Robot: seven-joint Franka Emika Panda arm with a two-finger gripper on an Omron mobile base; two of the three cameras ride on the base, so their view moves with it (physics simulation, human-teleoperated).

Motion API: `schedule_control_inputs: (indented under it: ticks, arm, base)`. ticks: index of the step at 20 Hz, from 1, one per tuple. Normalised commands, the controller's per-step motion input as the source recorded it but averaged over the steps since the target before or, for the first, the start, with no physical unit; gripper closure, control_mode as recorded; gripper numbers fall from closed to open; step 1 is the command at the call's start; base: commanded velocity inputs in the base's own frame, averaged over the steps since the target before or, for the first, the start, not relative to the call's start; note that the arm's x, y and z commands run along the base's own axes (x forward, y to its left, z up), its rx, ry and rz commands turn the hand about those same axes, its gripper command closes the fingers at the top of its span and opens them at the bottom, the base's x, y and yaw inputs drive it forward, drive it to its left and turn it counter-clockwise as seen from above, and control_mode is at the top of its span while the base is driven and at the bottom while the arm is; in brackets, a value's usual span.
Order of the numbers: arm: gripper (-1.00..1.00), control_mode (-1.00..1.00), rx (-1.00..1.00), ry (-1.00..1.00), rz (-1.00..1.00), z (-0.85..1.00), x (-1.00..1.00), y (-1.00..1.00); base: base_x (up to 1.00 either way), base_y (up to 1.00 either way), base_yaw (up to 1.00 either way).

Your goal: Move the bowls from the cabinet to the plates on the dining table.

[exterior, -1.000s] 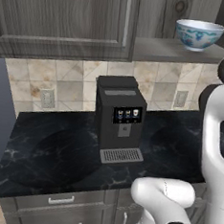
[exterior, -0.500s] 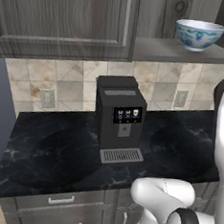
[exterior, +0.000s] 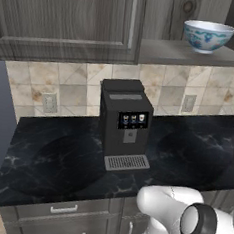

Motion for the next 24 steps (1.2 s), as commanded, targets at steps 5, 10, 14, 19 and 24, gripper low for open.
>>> schedule_control_inputs:
  ticks: [5,10,14,19,24]
  arm:
    - [-1.0,-1.0,0.08,-0.03,0.03,0.0,0.01,-0.42]
    - [-1.0,-1.0,0.07,-0.04,0.07,0.0,0.0,-0.35]
    - [-1.0,-1.0,0.06,-0.04,0.09,0.0,0.02,-0.31]
    - [-1.0,-1.0,0.07,-0.03,0.1,0.0,0.01,-0.29]
    - [-1.0,-1.0,0.07,-0.02,0.09,0.0,0.01,-0.26]
  base:
    - [0.0,0.0,0.0]
    - [0.0,0.0,0.0]
    - [0.0,0.0,0.0]
    - [0.0,0.0,0.0]
    - [0.0,0.0,0.0]
